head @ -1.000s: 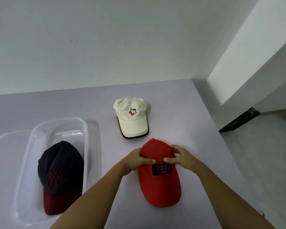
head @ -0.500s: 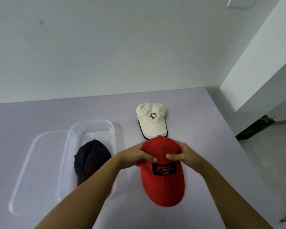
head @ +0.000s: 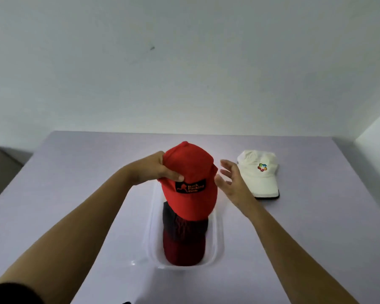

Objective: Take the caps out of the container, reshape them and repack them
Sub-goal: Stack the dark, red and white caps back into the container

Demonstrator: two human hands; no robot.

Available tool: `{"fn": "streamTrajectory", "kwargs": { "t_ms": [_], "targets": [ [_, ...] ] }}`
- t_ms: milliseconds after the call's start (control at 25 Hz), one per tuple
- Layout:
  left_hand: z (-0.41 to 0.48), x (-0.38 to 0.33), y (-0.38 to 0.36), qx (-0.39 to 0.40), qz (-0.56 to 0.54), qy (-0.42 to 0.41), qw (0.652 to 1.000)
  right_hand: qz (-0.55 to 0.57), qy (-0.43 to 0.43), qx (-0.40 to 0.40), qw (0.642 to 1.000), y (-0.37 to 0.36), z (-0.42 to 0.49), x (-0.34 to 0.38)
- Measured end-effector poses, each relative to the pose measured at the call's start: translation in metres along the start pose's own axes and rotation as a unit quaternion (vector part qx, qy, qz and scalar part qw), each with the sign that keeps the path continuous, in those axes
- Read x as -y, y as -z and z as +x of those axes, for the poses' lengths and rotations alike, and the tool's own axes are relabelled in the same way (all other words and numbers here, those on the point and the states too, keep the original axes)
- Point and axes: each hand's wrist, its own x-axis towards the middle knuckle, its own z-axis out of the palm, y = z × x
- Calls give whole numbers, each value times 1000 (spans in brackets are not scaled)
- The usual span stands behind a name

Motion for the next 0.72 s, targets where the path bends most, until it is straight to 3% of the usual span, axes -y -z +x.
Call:
{"fn": "streamTrajectory", "kwargs": {
  "t_ms": [80, 160, 240, 400, 560, 720],
  "targets": [
    [-12, 0, 35, -40, 34, -4, 999, -39, -75, 44, 995, -23, 11, -17],
    [-17, 1, 59, -71, 43, -17, 996, -158, -141, 109, 971, -41, 20, -36],
    [-13, 4, 72, -89, 36, -29, 995, -256, -158, 157, 941, -55, 30, -49],
    [14, 18, 73, -100, 21, -34, 994, -304, -191, 204, 911, -66, 50, -53],
    [53, 42, 61, -98, 31, -7, 995, -319, -136, 209, 914, -67, 44, -48],
    [76, 71, 45, -17, 13, 50, 998, -288, -55, 227, 929, -67, 16, -40]
  ]
}}
